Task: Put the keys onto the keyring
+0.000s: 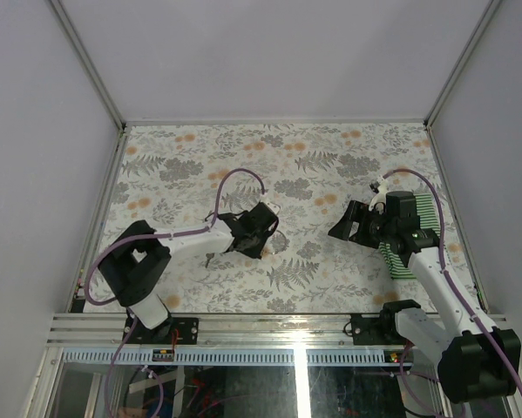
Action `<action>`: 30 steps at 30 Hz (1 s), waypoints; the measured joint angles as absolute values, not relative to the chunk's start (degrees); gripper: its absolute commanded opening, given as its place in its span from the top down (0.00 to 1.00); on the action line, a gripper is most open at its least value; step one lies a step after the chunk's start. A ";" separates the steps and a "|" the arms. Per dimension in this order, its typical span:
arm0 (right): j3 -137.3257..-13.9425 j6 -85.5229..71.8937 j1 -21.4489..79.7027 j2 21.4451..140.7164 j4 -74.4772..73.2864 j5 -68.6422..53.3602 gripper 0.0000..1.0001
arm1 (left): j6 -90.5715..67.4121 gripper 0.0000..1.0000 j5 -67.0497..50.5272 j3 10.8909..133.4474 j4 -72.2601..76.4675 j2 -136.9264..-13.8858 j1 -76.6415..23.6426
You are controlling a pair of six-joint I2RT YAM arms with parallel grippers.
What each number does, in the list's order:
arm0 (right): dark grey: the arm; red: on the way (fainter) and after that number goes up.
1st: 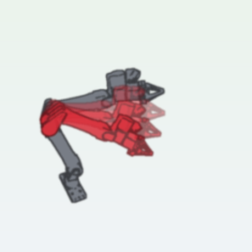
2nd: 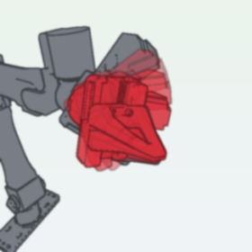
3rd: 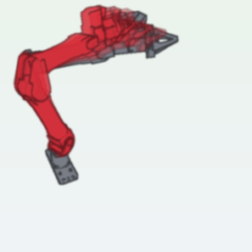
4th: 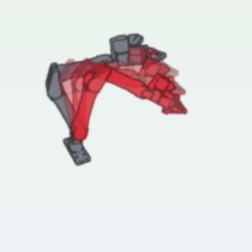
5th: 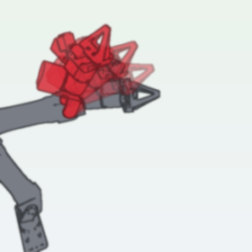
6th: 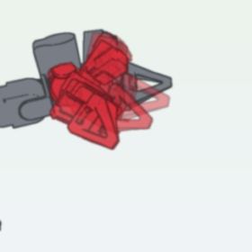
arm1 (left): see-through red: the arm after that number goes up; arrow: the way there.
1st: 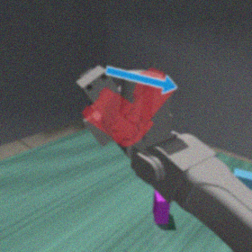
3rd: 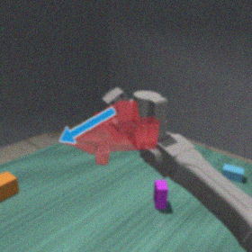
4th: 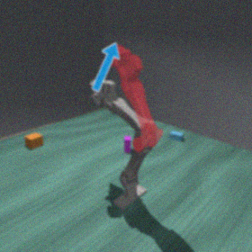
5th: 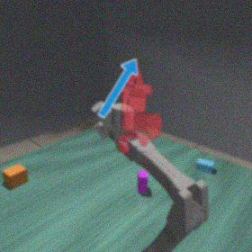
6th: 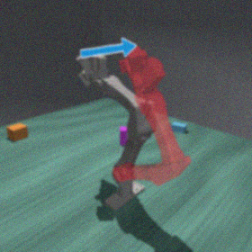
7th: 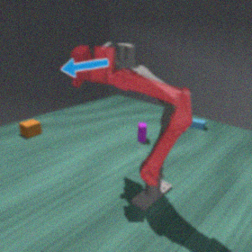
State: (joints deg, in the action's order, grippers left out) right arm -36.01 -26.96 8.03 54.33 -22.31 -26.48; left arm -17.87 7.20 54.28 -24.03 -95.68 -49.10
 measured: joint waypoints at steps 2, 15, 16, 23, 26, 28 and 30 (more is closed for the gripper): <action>-36.01 -26.96 8.05 54.19 -22.13 -26.46 0.14 | -17.87 1.00 6.90 54.28 -24.18 -94.78 -49.10; -34.48 -28.42 8.10 47.66 -18.79 -25.61 0.11 | -16.12 1.00 6.37 58.11 -29.36 -88.40 -51.88; -34.44 -28.53 8.10 47.18 -18.74 -25.32 0.10 | -15.88 1.00 6.31 58.39 -29.95 -87.88 -52.31; -34.44 -28.42 8.14 44.58 -17.23 -23.22 0.07 | -13.15 1.00 5.48 60.99 -34.06 -83.90 -55.83; -34.44 -27.11 8.14 44.25 -16.78 -24.62 0.08 | -11.46 1.00 4.97 62.17 -35.57 -82.41 -57.34; -34.44 -25.85 8.14 44.18 -16.40 -26.98 0.10 | -10.07 1.00 4.56 63.00 -36.60 -81.41 -58.17; -34.44 -25.17 8.14 44.16 -15.44 -30.37 0.12 | -8.75 1.00 3.95 63.61 -37.60 -80.47 -58.54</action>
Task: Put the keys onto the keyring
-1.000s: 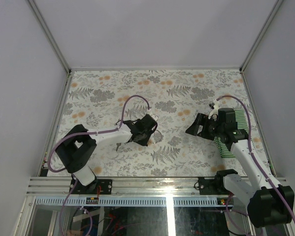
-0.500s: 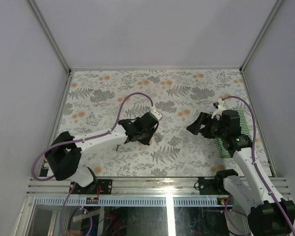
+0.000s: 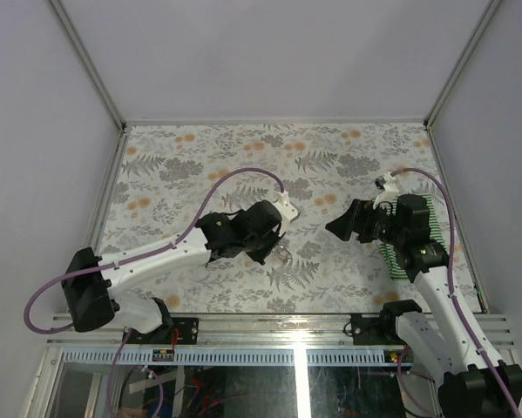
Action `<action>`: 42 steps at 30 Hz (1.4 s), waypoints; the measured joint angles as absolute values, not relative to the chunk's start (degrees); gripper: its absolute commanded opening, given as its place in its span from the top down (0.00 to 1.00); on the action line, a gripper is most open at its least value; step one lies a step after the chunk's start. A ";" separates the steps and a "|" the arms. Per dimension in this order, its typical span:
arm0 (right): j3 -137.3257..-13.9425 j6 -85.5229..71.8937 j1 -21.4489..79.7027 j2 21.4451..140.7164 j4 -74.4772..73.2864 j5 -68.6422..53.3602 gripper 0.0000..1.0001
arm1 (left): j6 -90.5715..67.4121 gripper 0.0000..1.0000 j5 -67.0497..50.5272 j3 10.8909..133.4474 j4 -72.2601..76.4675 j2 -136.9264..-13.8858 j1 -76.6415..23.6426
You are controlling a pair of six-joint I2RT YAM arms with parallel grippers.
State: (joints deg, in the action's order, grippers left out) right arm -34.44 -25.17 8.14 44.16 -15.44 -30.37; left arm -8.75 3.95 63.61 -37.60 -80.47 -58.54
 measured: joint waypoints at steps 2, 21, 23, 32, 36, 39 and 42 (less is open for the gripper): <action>-34.44 -25.06 8.16 44.14 -13.65 -34.48 0.13 | -7.33 1.00 3.22 64.31 -38.52 -79.37 -58.81; -32.97 -33.89 19.29 43.27 3.16 -45.41 0.40 | 1.39 1.00 -4.93 69.76 -44.34 -70.91 -58.85; -33.04 -36.69 21.15 45.39 3.09 -44.07 0.39 | 1.89 1.00 -4.89 69.89 -44.36 -70.76 -58.85; -33.28 -50.92 30.48 47.24 1.83 -35.64 0.39 | 3.33 1.00 -3.64 70.67 -44.58 -70.91 -58.85; -34.15 -55.37 30.92 47.27 0.38 -32.97 0.39 | 3.99 1.00 -3.62 71.24 -44.75 -71.61 -58.92; -34.81 -57.82 31.11 47.27 -0.38 -31.86 0.39 | 4.58 1.00 -3.60 71.83 -44.80 -71.92 -59.42; -35.44 -59.51 31.35 47.72 -1.04 -31.14 0.40 | 5.04 1.00 -3.57 72.69 -44.84 -72.42 -60.07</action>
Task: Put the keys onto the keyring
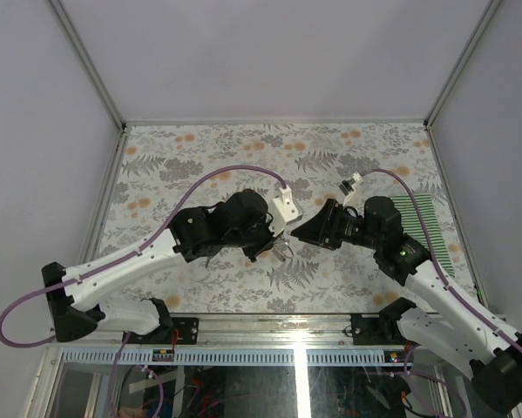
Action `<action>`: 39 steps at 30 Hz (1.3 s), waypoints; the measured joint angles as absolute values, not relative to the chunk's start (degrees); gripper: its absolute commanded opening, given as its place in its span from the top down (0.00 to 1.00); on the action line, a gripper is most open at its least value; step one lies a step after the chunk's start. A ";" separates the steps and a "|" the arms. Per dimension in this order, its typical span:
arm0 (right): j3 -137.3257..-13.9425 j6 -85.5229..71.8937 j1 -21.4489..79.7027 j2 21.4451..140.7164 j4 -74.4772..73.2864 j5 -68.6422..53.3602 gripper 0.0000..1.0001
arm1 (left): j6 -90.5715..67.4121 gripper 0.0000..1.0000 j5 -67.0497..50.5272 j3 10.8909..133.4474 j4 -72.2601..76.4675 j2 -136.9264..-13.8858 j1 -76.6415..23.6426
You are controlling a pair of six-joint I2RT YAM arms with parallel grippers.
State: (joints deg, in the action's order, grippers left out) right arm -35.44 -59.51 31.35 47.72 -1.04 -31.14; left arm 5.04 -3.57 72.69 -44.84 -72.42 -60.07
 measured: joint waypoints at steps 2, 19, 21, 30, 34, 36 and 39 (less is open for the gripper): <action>-35.79 -60.36 31.62 48.31 -0.97 -31.00 0.40 | 5.28 1.00 -3.55 73.28 -44.88 -72.77 -60.42; -35.83 -64.38 34.11 50.81 2.44 -33.69 0.52 | 6.72 1.00 -2.22 75.31 -44.91 -75.22 -62.02; -35.83 -64.71 34.57 51.27 3.05 -34.04 0.54 | 6.74 1.00 -2.09 75.31 -44.91 -75.29 -62.22; -35.83 -65.52 36.03 52.36 4.69 -34.20 0.65 | 6.81 1.00 -1.23 75.94 -44.95 -75.88 -62.87; -35.83 -65.60 36.32 52.66 4.99 -34.17 0.72 | 6.85 1.00 -0.69 75.96 -44.99 -75.90 -63.02; -35.83 -65.65 36.34 52.86 5.08 -34.17 0.78 | 6.90 1.00 -0.36 75.99 -45.04 -75.90 -63.02; -35.81 -65.67 36.34 53.12 5.10 -34.11 0.93 | 6.96 0.99 0.14 76.09 -45.10 -75.90 -63.05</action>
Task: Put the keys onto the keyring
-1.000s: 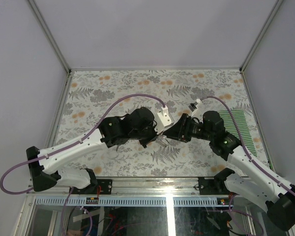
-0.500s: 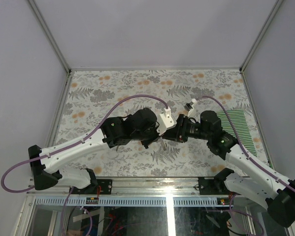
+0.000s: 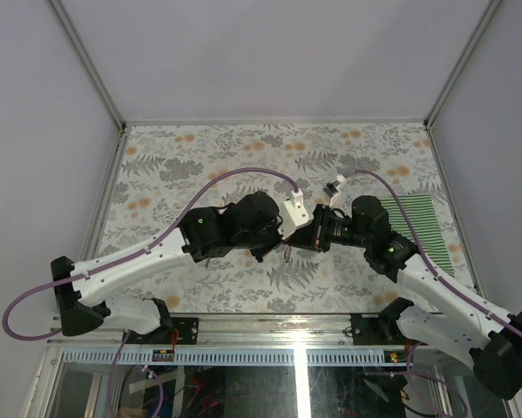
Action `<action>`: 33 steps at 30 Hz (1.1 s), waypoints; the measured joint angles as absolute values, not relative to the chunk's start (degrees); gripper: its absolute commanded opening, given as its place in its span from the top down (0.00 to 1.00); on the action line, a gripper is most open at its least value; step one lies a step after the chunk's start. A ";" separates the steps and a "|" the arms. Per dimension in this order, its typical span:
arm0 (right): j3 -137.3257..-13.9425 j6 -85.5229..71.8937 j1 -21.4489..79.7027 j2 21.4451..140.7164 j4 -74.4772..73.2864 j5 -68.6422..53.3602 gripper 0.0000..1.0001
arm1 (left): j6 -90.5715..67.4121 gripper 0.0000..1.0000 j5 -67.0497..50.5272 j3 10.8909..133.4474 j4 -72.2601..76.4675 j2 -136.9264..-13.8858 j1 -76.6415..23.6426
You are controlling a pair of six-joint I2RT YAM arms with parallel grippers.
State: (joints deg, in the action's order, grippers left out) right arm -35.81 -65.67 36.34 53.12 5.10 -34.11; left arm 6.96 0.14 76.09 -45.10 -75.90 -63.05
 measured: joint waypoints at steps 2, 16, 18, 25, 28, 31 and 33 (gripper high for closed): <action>-35.81 -65.54 36.34 53.19 5.17 -34.09 1.00 | 6.96 0.96 0.40 76.14 -45.15 -75.90 -63.05; -35.73 -63.88 36.67 48.25 5.65 -31.62 1.00 | 1.52 0.60 2.98 71.00 -39.88 -66.78 -63.20; -35.73 -63.22 36.71 47.00 5.69 -30.81 1.00 | -0.91 0.59 3.53 69.01 -37.95 -63.72 -63.31; -35.73 -61.89 36.75 44.31 6.09 -29.30 1.00 | -8.86 0.56 5.67 62.94 -30.63 -56.88 -63.33; -35.73 -61.58 36.75 43.70 6.70 -28.93 1.00 | -11.25 0.53 7.07 61.14 -27.99 -55.53 -63.35; -35.73 -61.28 36.75 43.20 6.72 -28.05 1.00 | -13.13 0.52 8.75 60.82 -26.50 -55.55 -63.35; -35.59 -61.23 36.75 42.52 6.74 -26.92 1.00 | -14.20 0.52 9.37 60.82 -25.74 -55.90 -63.35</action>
State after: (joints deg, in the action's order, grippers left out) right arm -35.59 -61.23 36.75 42.52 6.74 -26.92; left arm -14.20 9.37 60.82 -25.74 -55.90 -63.35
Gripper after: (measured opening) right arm 0.039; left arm 0.479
